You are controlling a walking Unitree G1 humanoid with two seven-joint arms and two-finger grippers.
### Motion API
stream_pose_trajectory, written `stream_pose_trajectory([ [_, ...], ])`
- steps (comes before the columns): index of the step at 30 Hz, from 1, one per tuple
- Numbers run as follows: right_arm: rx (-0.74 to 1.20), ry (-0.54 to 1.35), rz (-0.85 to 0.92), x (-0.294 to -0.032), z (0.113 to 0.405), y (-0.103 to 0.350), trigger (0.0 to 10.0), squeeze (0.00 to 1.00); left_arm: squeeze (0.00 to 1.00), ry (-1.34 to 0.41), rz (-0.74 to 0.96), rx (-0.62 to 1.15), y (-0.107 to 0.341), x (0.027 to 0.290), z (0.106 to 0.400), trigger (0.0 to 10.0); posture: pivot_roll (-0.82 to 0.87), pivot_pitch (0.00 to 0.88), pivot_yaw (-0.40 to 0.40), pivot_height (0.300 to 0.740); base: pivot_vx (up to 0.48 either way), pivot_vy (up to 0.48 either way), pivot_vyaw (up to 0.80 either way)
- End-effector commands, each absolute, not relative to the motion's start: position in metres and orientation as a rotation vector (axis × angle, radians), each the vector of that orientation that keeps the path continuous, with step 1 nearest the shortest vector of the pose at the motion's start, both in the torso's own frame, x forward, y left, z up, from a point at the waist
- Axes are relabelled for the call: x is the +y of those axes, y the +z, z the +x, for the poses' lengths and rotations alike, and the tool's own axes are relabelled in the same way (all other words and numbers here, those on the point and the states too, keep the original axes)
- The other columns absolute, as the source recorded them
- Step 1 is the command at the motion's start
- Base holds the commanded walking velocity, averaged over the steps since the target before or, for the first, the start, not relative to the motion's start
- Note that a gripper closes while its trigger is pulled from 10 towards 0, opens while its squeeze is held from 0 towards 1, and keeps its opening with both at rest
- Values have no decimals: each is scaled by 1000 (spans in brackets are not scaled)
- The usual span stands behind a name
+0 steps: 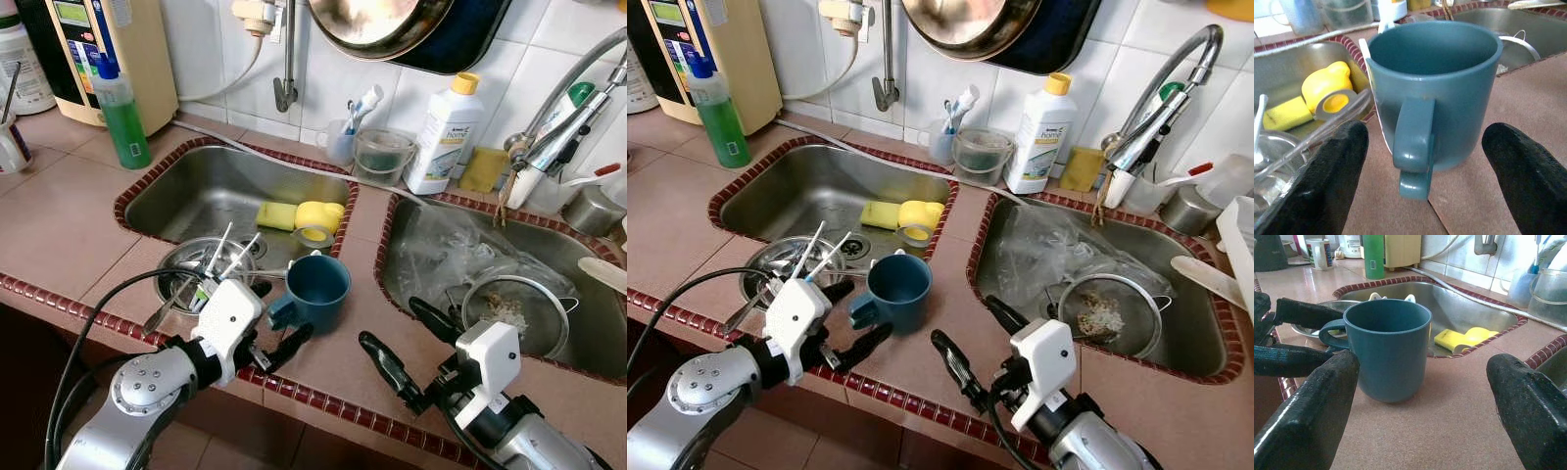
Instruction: Kitchen organization
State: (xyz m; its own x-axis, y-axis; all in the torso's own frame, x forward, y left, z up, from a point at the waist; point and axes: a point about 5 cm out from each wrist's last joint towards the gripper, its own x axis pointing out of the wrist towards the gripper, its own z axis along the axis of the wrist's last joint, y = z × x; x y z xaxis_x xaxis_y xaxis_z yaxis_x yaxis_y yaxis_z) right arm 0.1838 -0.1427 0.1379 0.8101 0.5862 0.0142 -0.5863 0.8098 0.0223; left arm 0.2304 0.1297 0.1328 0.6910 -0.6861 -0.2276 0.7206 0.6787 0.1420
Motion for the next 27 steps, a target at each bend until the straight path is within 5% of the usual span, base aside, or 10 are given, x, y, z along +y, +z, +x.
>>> stream_pose_trajectory([
  [1, -7, 616, 13, -146, 185, 140, 10000, 0, 0, -813, 212, 188, 129, 129, 228, 0, -105, 51, -82, 740, 0, 0, 0],
  [27, 5, 617, 20, -146, 186, 138, 10000, 0, 0, -801, 198, 193, 133, 132, 230, 0, -101, 47, -82, 740, 0, 0, 0],
])
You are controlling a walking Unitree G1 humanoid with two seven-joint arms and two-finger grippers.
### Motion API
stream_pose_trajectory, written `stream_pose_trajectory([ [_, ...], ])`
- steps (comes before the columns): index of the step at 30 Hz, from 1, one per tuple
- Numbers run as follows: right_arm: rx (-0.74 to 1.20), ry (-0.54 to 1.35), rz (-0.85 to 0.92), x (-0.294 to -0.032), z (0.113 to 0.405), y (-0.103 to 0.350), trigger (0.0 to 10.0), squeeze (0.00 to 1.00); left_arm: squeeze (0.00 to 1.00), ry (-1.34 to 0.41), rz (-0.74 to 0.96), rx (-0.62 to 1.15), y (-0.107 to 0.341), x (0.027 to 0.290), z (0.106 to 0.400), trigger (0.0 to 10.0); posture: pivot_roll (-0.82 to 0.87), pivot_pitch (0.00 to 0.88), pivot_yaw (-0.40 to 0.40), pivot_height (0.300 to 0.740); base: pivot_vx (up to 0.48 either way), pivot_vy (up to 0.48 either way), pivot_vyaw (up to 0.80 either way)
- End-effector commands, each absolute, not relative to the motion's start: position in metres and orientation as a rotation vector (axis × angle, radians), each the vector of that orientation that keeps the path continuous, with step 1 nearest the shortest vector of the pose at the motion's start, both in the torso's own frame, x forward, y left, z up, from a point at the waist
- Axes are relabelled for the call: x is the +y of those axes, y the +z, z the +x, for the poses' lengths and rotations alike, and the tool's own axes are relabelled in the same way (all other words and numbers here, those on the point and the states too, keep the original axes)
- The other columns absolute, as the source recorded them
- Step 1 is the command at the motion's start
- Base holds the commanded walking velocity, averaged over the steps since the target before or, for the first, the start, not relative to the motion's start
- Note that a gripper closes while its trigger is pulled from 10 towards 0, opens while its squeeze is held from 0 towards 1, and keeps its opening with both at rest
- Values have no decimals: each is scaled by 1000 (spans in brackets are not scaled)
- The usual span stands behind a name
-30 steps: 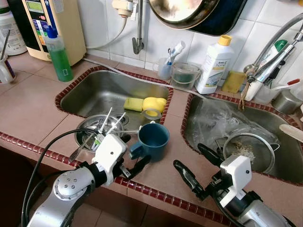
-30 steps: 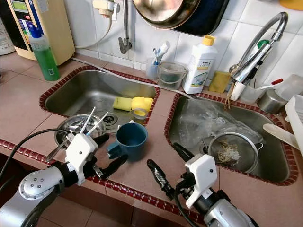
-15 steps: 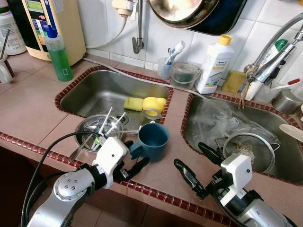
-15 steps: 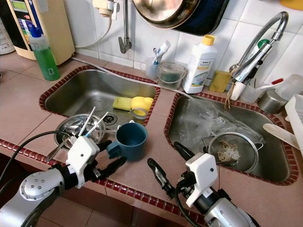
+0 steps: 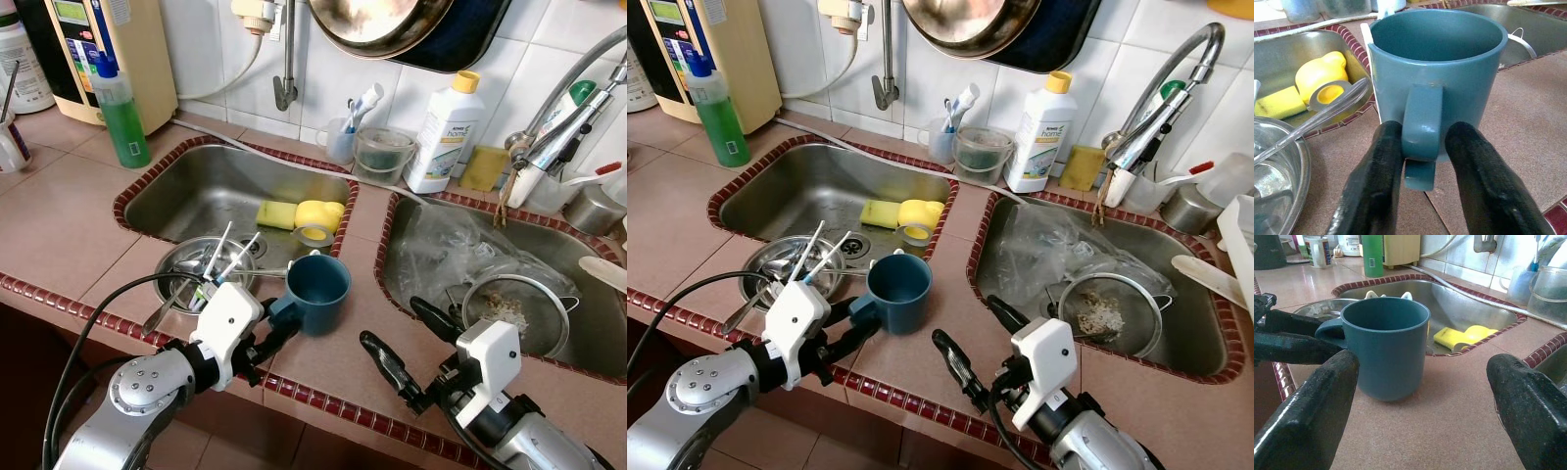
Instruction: Kitchen organization
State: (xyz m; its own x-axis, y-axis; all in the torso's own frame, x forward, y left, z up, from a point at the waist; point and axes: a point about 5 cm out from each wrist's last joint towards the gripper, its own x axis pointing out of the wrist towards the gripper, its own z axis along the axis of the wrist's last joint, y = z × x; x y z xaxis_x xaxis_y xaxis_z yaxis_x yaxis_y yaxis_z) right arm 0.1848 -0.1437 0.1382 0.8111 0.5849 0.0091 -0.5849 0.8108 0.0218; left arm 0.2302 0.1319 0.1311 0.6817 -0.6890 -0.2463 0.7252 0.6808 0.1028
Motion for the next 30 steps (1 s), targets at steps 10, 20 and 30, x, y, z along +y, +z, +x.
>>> stream_pose_trajectory([
  [10, 0, 607, 25, -146, 187, 139, 10000, 0, 0, -806, 143, 181, 137, 130, 231, 0, -102, 48, -80, 740, 0, 0, 0],
  [20, -3, 611, 26, -145, 188, 139, 10000, 0, 0, -817, 97, 160, 142, 129, 231, 0, -100, 44, -80, 740, 0, 0, 0],
  [30, -30, 610, 37, -141, 197, 143, 10000, 0, 0, -783, -30, 65, 162, 124, 243, 0, -96, 34, -83, 740, 0, 0, 0],
])
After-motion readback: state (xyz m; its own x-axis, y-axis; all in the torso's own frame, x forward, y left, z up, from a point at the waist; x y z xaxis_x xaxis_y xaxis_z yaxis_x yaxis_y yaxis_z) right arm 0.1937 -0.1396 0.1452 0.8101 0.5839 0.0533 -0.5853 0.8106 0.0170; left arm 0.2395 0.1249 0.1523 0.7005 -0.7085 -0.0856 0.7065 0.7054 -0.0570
